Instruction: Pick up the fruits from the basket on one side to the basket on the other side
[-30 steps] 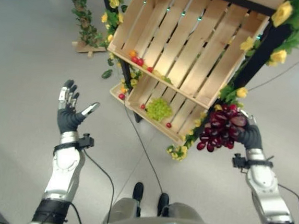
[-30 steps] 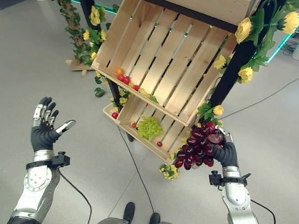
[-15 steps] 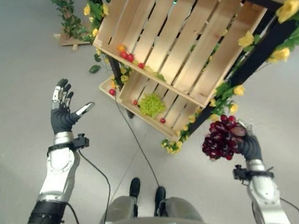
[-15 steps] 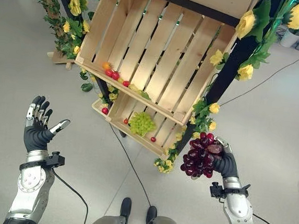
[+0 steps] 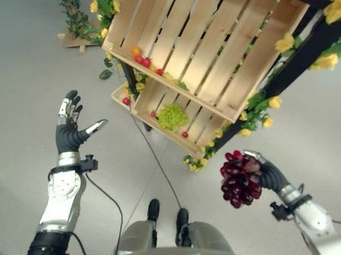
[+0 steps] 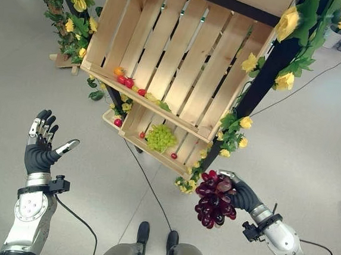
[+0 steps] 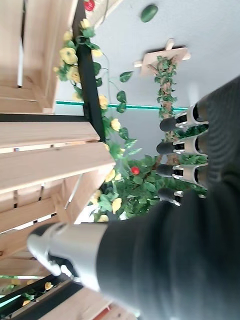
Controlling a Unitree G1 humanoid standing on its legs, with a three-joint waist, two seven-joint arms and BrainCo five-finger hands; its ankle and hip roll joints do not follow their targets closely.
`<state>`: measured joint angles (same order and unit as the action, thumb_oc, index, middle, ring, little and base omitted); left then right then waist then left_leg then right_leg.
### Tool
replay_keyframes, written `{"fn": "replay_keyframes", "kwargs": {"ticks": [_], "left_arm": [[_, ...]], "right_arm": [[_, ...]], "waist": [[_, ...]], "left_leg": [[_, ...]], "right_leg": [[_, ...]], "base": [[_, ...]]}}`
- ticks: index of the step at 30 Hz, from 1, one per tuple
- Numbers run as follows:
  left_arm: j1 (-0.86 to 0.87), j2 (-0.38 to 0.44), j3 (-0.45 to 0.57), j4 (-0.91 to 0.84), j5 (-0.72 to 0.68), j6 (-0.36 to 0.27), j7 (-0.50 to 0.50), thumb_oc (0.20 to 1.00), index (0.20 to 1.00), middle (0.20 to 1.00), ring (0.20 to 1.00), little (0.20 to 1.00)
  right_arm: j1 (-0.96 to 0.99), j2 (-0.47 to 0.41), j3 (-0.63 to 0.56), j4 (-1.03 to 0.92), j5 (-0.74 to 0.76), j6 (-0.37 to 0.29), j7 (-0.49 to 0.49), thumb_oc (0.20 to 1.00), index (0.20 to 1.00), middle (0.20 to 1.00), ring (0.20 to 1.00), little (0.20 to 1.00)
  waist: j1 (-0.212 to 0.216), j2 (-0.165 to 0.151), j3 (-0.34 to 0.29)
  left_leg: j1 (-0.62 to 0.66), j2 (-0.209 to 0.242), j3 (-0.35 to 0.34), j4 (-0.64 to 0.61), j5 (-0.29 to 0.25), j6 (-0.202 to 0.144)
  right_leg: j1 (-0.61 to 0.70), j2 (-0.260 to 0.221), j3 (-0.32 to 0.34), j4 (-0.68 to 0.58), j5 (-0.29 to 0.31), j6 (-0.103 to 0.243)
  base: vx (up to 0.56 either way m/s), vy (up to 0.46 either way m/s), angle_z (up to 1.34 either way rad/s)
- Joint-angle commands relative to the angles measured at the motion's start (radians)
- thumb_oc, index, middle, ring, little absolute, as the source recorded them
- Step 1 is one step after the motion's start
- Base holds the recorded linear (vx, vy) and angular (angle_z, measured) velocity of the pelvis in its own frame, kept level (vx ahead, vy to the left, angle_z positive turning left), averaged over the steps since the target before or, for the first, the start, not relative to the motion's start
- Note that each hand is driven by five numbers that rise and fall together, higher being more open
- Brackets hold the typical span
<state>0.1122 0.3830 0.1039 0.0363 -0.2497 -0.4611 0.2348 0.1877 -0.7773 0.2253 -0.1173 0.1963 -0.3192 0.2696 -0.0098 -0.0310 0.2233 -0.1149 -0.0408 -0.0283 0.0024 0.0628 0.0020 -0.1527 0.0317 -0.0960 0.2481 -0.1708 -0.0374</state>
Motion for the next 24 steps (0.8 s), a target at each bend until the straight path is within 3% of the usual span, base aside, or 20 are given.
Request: {"fn": "replay_keyframes", "kwargs": {"ticks": [1, 6, 12, 18, 24], "left_arm": [[-0.026, 0.065, 0.050, 0.002, 0.018, -0.065, 0.002, 1.000, 1.000, 1.000, 1.000, 1.000], [-0.038, 0.065, 0.044, 0.007, 0.009, -0.064, 0.000, 1.000, 1.000, 1.000, 1.000, 1.000], [-0.056, 0.046, 0.017, 0.008, 0.000, -0.061, 0.004, 1.000, 1.000, 1.000, 1.000, 1.000], [-0.061, 0.037, 0.005, 0.003, -0.006, -0.057, 0.014, 1.000, 1.000, 1.000, 1.000, 1.000], [-0.054, 0.040, -0.005, 0.015, -0.022, -0.046, 0.018, 1.000, 1.000, 1.000, 1.000, 1.000]], "right_arm": [[-0.130, 0.002, 0.056, -0.096, 0.113, -0.057, 0.047, 0.200, 0.200, 0.200, 0.200, 0.200], [-0.263, 0.018, 0.151, -0.104, 0.178, -0.033, 0.084, 0.200, 0.200, 0.200, 0.200, 0.200], [-0.444, 0.125, 0.216, -0.099, 0.200, -0.032, 0.038, 0.200, 0.200, 0.200, 0.200, 0.200], [-0.500, 0.199, 0.211, -0.103, 0.208, -0.039, -0.016, 0.200, 0.200, 0.200, 0.200, 0.200], [-0.559, 0.274, 0.146, -0.085, 0.173, -0.048, -0.138, 0.200, 0.200, 0.200, 0.200, 0.200]], "waist": [[0.012, -0.019, -0.039], [0.027, -0.019, -0.041], [0.051, -0.013, -0.042], [0.061, -0.012, -0.044], [0.072, -0.014, -0.049]], "left_leg": [[0.034, 0.002, 0.024, 0.055, -0.085, -0.019], [0.034, 0.001, 0.017, 0.056, -0.086, -0.018], [0.032, -0.002, 0.007, 0.058, -0.087, -0.014], [0.032, -0.006, 0.004, 0.058, -0.088, -0.012], [0.030, -0.007, 0.003, 0.061, -0.093, -0.006]], "right_leg": [[0.016, -0.067, 0.069, -0.036, 0.106, 0.121], [0.022, -0.071, 0.060, -0.040, 0.105, 0.119], [0.024, -0.073, 0.051, -0.040, 0.102, 0.115], [0.027, -0.075, 0.047, -0.041, 0.101, 0.113], [0.029, -0.078, 0.044, -0.043, 0.101, 0.114]], "base": [[0.00, 0.000, 0.00], [0.00, -0.004, 0.02], [0.00, -0.002, 0.20], [0.01, 0.002, 0.01], [0.01, 0.002, 0.02]]}}
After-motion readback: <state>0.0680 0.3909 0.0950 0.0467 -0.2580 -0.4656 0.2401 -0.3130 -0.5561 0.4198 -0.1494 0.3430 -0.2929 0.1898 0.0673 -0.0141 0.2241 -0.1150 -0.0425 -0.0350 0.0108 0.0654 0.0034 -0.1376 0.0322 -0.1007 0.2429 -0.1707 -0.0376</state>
